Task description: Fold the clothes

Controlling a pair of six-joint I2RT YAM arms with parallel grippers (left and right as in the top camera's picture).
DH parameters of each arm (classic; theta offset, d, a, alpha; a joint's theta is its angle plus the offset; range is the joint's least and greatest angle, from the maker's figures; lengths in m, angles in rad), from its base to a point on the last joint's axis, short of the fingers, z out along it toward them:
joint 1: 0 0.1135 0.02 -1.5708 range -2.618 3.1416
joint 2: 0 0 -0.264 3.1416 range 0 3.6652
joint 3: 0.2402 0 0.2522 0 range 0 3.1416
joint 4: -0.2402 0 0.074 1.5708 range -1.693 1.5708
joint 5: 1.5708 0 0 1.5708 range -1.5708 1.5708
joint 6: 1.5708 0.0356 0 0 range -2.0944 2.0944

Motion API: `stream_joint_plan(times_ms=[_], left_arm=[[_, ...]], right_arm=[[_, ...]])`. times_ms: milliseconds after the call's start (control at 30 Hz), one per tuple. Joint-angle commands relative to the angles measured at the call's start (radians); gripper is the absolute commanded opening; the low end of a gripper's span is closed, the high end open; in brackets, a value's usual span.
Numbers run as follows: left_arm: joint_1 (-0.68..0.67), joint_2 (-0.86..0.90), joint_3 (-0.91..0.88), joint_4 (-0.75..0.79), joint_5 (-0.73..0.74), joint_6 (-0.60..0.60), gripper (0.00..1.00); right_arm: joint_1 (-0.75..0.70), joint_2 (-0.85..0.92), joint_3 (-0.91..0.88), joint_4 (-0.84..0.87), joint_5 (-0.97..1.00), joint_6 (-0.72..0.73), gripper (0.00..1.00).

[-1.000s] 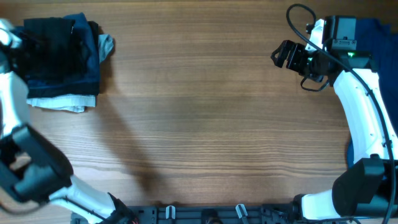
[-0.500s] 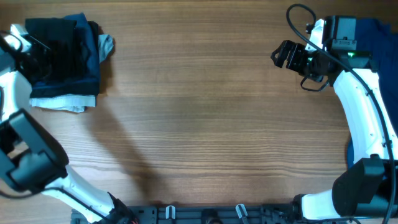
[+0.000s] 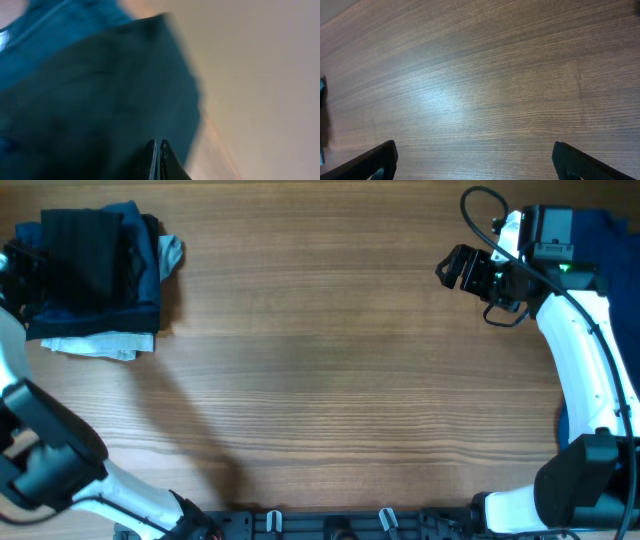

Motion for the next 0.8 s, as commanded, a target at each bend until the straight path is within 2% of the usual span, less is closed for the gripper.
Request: stream_joint_plan(times_ms=[0, 100, 200, 400, 500, 600, 733, 767], left_arm=[[0.032, 0.075, -0.008, -0.022, -0.072, -0.005, 0.04], [0.04, 0.077, -0.008, -0.035, -0.056, -0.006, 0.04], [0.039, 0.042, -0.008, -0.001, 0.025, -0.01, 0.04], [0.013, -0.137, -0.008, 0.02, 0.091, -0.134, 0.04], [-0.026, -0.241, -0.008, 0.019, 0.09, -0.14, 0.04], [-0.085, -0.318, -0.008, 0.021, 0.087, -0.14, 0.09], [-0.18, -0.343, -0.008, 0.027, 0.034, -0.14, 0.24], [-0.197, -0.342, -0.008, 0.027, 0.028, -0.14, 0.3]], right_arm=[[0.001, 0.011, 0.005, 0.002, 0.02, -0.019, 1.0], [0.001, 0.011, 0.005, 0.002, 0.02, -0.019, 1.0], [0.001, 0.011, 0.005, 0.002, 0.02, -0.019, 1.0], [0.001, 0.011, 0.005, 0.002, 0.02, -0.019, 1.0], [0.001, 0.011, 0.005, 0.002, 0.02, -0.019, 1.0], [0.001, 0.011, 0.005, 0.002, 0.02, -0.019, 1.0], [0.001, 0.011, 0.005, 0.002, 0.02, -0.019, 1.0], [0.001, 0.011, 0.005, 0.002, 0.02, -0.019, 1.0]])
